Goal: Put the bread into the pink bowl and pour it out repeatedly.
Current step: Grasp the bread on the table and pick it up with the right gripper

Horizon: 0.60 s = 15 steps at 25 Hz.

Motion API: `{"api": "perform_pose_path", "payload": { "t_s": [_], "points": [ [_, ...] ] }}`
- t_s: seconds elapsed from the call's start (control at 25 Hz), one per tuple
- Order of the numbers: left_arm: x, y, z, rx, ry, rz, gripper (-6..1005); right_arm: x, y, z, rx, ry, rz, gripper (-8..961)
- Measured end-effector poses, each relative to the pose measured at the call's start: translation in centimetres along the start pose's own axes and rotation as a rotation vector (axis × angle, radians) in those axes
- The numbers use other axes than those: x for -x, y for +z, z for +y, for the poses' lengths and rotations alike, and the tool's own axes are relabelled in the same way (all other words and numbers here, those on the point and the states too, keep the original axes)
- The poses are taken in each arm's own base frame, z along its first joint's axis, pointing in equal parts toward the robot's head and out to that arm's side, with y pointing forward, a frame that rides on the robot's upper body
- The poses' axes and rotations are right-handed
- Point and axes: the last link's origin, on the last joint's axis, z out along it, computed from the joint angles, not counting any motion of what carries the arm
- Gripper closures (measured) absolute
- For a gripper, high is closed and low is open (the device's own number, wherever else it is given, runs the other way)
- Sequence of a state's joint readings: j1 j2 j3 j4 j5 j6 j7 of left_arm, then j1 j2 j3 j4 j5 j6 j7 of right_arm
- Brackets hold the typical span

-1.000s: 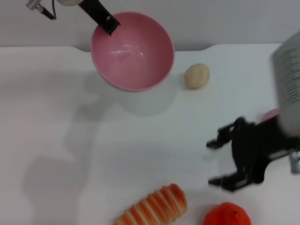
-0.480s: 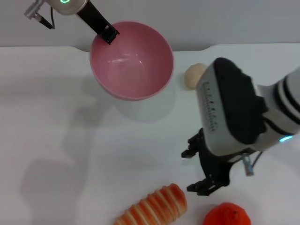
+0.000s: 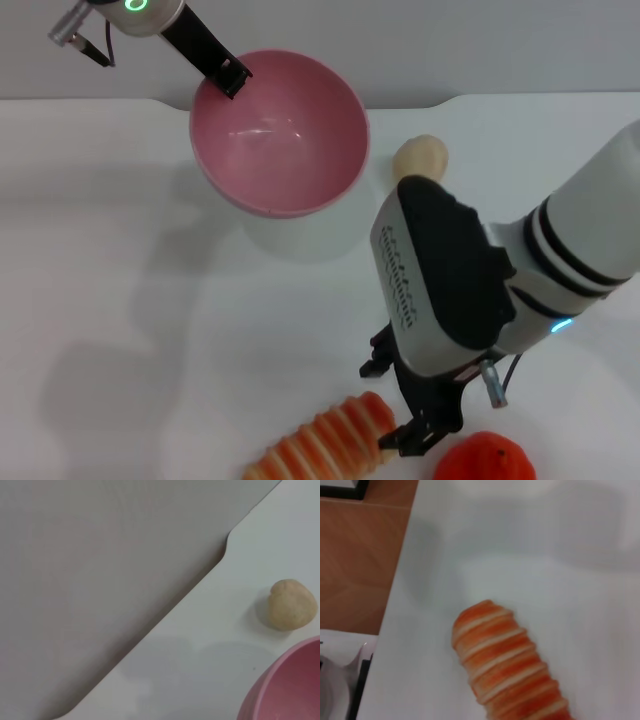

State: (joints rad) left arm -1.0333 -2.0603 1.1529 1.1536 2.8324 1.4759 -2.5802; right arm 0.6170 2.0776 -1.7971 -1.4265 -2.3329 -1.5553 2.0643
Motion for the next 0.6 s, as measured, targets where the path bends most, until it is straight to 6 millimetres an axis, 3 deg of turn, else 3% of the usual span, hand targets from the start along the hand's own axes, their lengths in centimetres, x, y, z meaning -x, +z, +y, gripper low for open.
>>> {"api": "perform_pose_path", "payload": {
  "t_s": [0.6],
  "points": [
    [0.1,-0.3,-0.4,-0.012,-0.008,0.005,958,-0.8,2.1,0.3,0.069,0.017,0.002,234]
  ]
}}
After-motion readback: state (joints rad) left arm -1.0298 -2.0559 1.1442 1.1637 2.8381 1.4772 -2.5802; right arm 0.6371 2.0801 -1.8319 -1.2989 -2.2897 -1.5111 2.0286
